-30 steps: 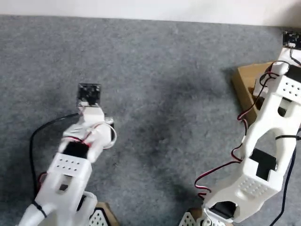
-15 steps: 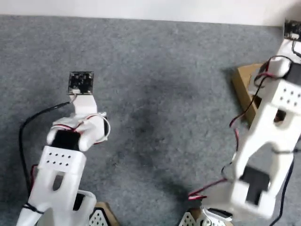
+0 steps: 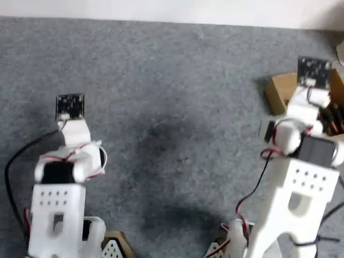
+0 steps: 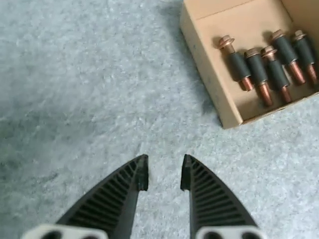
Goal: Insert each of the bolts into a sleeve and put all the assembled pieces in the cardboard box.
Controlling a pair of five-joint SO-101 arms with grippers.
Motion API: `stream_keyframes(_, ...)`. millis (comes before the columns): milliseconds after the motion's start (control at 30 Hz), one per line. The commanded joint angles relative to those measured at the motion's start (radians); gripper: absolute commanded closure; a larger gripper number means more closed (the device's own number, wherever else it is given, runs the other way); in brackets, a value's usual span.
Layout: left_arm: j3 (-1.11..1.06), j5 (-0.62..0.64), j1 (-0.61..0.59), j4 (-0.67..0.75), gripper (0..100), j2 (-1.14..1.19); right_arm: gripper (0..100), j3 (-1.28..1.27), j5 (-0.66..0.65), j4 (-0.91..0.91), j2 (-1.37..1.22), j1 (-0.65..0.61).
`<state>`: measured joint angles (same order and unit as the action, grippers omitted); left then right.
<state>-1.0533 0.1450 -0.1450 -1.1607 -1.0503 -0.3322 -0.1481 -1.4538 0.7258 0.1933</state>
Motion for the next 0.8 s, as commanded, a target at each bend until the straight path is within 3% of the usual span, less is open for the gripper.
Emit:
stream_keyframes(0, -0.031, -0.012, -0.015, -0.064, 98, -0.188, 89.4, -0.12, 0.005, 0.062, 0.125, -0.012)
stream_keyframes(233, -0.171, -0.129, -0.038, -0.121, 98, -0.53, 89.4, -0.349, 0.006, 0.142, 0.332, -0.013)
stream_keyframes(400, -0.266, -0.14, -0.097, -0.146, 98, -0.713, 89.5, -0.504, 0.005, 0.202, 0.472, -0.013)
stream_keyframes(767, -0.344, -0.173, -0.099, -0.144, 98, -0.773, 89.5, -0.823, 0.0, 0.351, 0.65, -0.058)
